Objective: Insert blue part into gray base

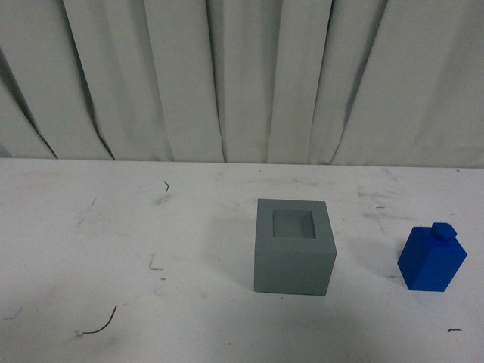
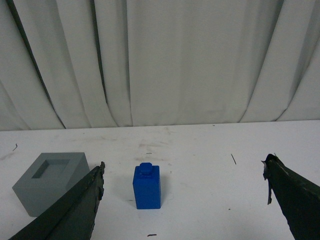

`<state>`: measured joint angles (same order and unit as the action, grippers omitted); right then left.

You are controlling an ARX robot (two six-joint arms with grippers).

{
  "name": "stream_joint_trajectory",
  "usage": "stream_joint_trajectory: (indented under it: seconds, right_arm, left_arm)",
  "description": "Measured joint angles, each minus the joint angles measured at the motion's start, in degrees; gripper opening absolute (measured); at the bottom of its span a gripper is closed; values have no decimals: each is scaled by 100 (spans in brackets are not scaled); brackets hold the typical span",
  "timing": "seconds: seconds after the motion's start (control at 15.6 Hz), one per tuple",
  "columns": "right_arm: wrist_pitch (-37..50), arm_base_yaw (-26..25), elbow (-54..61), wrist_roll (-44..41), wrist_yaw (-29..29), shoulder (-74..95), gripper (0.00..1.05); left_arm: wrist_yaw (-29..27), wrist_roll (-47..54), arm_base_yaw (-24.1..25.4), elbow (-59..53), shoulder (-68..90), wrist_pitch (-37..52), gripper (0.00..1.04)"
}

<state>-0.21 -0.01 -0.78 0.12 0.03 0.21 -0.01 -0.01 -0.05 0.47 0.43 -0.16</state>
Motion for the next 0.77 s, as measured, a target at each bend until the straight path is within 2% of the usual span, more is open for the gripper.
stream_joint_trajectory:
  seconds: [0.77]
  right_arm:
    - [0, 0, 0, 0, -2, 0, 98]
  left_arm:
    - [0, 0, 0, 0, 0, 0, 98]
